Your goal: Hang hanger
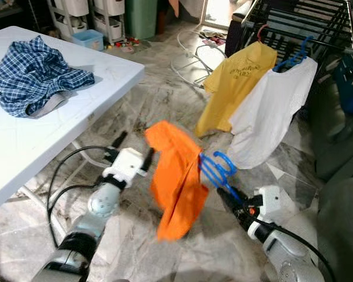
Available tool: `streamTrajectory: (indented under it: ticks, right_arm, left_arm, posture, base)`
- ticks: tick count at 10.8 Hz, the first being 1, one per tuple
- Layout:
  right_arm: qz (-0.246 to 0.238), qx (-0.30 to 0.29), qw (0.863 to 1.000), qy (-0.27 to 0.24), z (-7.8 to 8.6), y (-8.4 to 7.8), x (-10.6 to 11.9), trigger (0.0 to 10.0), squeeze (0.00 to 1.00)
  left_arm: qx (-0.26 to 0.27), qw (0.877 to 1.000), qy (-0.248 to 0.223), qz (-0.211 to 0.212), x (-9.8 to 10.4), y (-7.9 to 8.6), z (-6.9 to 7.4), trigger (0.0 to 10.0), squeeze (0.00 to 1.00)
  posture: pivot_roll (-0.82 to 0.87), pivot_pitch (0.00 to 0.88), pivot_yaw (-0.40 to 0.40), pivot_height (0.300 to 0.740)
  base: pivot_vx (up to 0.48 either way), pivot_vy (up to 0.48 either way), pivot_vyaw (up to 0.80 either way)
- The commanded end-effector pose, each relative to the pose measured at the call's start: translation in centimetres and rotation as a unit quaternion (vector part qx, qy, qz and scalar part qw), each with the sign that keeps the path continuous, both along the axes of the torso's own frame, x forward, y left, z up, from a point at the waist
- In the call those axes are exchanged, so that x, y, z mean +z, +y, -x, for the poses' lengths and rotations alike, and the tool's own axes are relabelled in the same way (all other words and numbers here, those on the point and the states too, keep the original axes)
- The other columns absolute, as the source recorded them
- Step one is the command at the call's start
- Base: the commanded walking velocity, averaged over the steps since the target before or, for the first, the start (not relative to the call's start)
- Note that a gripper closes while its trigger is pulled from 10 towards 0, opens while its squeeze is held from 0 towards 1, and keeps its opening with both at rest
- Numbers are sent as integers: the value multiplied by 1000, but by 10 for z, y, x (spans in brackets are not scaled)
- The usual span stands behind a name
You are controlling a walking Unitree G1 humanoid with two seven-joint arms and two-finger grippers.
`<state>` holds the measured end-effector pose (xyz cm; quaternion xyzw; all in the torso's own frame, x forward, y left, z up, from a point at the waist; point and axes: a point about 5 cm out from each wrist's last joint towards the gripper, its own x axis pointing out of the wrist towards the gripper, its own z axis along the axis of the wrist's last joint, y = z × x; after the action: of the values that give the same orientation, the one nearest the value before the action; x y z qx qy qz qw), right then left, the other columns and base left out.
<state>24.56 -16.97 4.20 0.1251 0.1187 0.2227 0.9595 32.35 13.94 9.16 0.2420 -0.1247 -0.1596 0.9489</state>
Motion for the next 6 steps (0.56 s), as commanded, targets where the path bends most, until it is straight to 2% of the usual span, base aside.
streamTrajectory:
  ticks: [1,2,3,4,5,6]
  right_arm:
    - [6,9,1000,-20,-3,-4,11,0,0]
    - [20,36,999,-5,-1,-6,9,0,0]
    - [35,52,998,2,-1,-9,9,0,0]
    - [47,70,996,6,-2,-12,9,0,0]
    - [58,92,994,8,-4,-13,11,0,0]
    - [62,99,993,9,-4,-14,12,0,0]
  left_arm:
    - [-27,999,-24,-11,9,-11,-3,10000,1000]
    - [-74,995,-49,-43,15,-22,-3,10000,1000]
    - [-112,990,-40,-70,15,-26,-4,10000,1000]
    - [-160,981,-25,-106,13,-29,-3,10000,545]
    - [-214,962,-20,-168,11,-30,-2,10000,0]
    - [-226,955,-20,-190,10,-30,-2,10000,0]
  posture:
    - [153,58,-106,740]
    - [152,50,-110,740]
    - [155,45,-117,740]
    - [158,42,-119,740]
    - [161,41,-119,740]
    - [165,41,-117,740]
  base:
    - [0,0,0]
    - [0,0,0]
    - [0,0,0]
    - [0,0,0]
    - [0,0,0]
    - [0,0,0]
